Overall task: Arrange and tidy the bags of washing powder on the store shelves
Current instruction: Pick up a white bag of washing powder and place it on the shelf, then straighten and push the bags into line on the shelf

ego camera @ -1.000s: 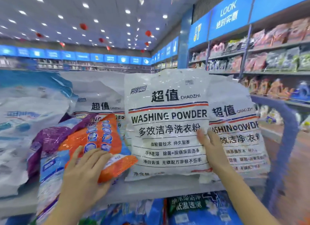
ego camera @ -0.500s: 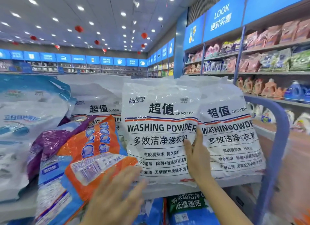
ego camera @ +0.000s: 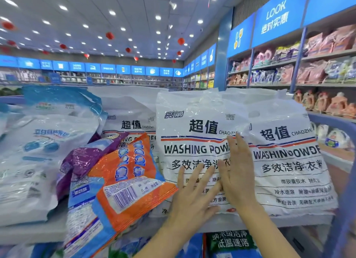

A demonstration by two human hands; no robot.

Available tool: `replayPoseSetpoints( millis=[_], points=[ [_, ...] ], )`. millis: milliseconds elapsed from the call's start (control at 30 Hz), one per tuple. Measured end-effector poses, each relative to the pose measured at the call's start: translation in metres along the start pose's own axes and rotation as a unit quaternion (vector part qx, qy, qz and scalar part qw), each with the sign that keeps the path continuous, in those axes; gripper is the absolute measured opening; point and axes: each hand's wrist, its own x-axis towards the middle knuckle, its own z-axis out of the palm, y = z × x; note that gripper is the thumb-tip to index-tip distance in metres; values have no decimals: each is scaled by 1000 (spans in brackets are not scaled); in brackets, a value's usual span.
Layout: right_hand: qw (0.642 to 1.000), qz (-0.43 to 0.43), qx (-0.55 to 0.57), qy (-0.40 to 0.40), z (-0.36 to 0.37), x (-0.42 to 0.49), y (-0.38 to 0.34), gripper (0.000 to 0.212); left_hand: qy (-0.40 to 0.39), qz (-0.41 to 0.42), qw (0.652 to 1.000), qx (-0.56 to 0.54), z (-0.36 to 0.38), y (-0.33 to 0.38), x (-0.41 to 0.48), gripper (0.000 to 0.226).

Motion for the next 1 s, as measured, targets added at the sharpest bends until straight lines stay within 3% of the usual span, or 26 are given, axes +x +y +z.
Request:
replayPoseSetpoints(
  millis=[133,200,367,500,600,700,800,867,1000],
  points=[
    [997,0,31,-67,18,-1,13,61,-15,-7,1000,2,-4,-3,-2,84],
    [996,-2,25,-85,20,1,17,63,19,-10,1000,-7,-9,-2,-8,85],
    [997,4,-7,-78,20,1,13,65,176,76,971,-146,-70,9,-42,32],
    [996,12,-60,-58,9,-2,4,67,257,-38,951,-170,-111,-53,-55,27],
    [999,15,-35,-35,1,-4,-13,65,202,-172,947,-181,-114,-124,-64,30],
    [999,14,18,-25,-2,-9,-37,61,83,-317,929,-171,-107,-181,-69,54],
    [997,20,66,-22,-4,-14,-65,59,-51,-359,922,-133,-93,-209,-70,80],
    [996,-4,81,-30,-5,-18,-86,56,-110,-374,914,-111,-84,-218,-69,73],
    [990,-99,61,-77,-3,-26,-129,50,-134,-369,920,-20,-78,-230,-61,31]
  ],
)
